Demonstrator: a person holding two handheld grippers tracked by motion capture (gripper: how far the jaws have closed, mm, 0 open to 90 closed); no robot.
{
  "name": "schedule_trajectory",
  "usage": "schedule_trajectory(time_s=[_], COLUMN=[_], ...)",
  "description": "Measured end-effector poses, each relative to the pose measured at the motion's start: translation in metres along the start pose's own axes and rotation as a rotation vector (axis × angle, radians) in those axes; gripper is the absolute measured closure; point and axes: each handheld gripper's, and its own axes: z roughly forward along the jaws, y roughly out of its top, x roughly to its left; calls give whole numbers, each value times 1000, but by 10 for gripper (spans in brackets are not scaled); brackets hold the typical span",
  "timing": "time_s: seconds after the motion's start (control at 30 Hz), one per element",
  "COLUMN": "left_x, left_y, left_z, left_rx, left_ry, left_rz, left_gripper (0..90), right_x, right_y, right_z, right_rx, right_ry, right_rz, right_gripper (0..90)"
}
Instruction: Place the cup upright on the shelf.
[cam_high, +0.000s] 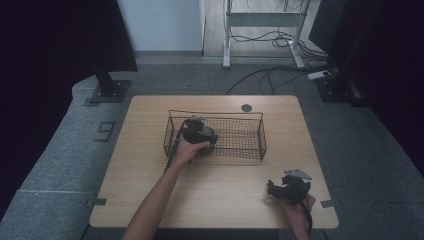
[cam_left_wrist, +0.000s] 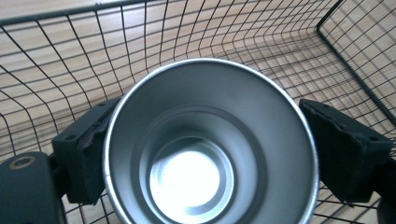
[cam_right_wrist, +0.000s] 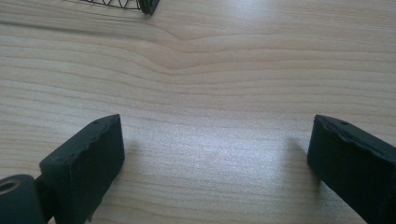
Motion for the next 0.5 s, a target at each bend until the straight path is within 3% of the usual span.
schedule_trajectory(time_s=[0.5], left_x=[-1], left_y=[3], left_z=[-36], left_rx=[-114], left_ry=[-24], left_rz=[24], left_gripper=[84], right_x=[0], right_y=[0], right_z=[0], right_rx=[0], right_ry=[0], right_rz=[0], right_gripper=[38])
